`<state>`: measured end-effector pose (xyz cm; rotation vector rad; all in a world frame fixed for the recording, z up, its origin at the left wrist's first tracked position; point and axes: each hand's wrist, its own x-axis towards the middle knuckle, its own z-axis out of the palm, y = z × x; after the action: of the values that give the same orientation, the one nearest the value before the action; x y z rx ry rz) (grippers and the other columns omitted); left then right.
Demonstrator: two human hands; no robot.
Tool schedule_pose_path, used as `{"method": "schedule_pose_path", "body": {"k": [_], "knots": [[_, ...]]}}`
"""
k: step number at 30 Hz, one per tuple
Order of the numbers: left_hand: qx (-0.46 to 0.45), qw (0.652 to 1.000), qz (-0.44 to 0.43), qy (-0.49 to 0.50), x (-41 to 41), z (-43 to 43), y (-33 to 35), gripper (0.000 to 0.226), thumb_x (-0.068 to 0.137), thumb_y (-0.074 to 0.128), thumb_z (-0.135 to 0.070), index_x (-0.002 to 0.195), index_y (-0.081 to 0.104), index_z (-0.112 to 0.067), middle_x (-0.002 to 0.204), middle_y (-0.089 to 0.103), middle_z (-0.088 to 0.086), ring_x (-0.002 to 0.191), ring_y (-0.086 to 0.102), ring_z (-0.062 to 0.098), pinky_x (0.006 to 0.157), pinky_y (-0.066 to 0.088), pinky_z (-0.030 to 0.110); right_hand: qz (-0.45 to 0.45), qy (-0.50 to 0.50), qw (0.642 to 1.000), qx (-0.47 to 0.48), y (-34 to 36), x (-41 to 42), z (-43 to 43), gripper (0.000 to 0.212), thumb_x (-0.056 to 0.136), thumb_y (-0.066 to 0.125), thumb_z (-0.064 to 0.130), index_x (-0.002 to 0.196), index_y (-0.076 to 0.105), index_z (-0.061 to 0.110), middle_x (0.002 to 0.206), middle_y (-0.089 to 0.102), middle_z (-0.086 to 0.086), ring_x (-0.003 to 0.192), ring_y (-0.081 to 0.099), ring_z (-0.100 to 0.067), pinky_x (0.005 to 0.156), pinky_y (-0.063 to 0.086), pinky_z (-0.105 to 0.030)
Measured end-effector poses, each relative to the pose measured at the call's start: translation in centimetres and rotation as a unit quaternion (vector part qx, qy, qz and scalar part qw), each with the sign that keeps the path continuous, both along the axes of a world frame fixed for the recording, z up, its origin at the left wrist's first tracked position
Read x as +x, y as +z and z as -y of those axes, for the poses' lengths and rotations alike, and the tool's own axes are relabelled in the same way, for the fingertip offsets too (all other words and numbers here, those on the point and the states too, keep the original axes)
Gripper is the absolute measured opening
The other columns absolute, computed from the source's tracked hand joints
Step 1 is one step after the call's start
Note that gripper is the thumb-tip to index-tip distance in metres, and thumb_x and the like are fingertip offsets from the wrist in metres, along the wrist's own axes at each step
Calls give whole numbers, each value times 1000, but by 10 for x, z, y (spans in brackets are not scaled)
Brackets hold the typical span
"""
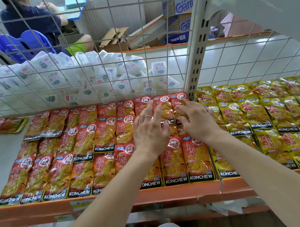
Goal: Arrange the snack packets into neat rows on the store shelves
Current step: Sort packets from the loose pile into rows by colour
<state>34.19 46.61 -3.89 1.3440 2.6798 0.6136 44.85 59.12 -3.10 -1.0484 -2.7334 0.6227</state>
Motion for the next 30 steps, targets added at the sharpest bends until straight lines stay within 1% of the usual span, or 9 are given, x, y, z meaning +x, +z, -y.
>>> {"method": "schedule_pose_path", "body": {"k": [4,6,8,15,18,21,26,28,30], "knots": [[0,1000,-15,27,3,17,-2,58,101,44,-42,155,31,-24,167,17,-2,151,19,21,123,14,42,-47,25,998,18,5,7,15,47,99,55,27,146,48,26,160,34,-1,148,27,-19,116,17,-49],[4,999,-16,40,5,26,-5,57,101,45,-41,154,33,-23,166,19,-1,151,21,22,122,15,43,-56,51,997,28,7,10,23,48,98,56,29,145,49,26,160,34,0,148,25,-17,114,16,-44],[4,998,-18,53,11,37,-7,57,102,44,-41,154,34,-24,165,21,0,150,21,23,122,16,43,-65,71,995,31,9,13,31,48,99,56,33,146,48,26,161,31,0,149,22,-17,113,15,-42],[8,997,-40,59,28,57,2,54,101,47,-41,152,38,-24,164,26,-1,150,22,21,121,16,42,-96,85,991,30,13,36,49,51,100,50,45,149,42,33,165,22,6,152,13,-16,116,10,-47],[4,998,-49,46,37,60,9,56,101,41,-44,153,36,-25,164,24,-1,150,21,22,120,15,43,-101,78,991,35,14,52,54,51,98,50,45,148,44,33,164,23,6,152,15,-18,115,12,-50],[4,998,-56,34,54,64,14,64,95,33,-51,154,34,-25,164,25,-1,150,22,23,120,16,45,-92,63,993,36,16,71,60,51,99,54,43,147,45,30,164,22,7,152,15,-19,115,12,-51],[11,998,-59,34,89,86,14,59,98,37,-51,154,33,-30,165,23,-1,149,22,22,121,14,45,-70,61,995,28,19,103,77,52,100,50,42,150,41,29,166,18,3,152,10,-17,119,11,-53],[18,997,-61,38,103,99,12,59,99,37,-51,154,33,-31,165,22,-2,149,22,23,121,12,44,-75,64,995,26,19,116,88,52,101,50,42,150,41,28,166,18,3,152,10,-16,120,7,-49],[28,997,-66,42,119,114,12,60,97,37,-51,153,35,-29,164,25,-2,148,23,24,121,15,45,-78,73,994,35,18,128,101,52,101,50,42,150,42,28,166,18,3,152,9,-16,118,5,-45]]}}
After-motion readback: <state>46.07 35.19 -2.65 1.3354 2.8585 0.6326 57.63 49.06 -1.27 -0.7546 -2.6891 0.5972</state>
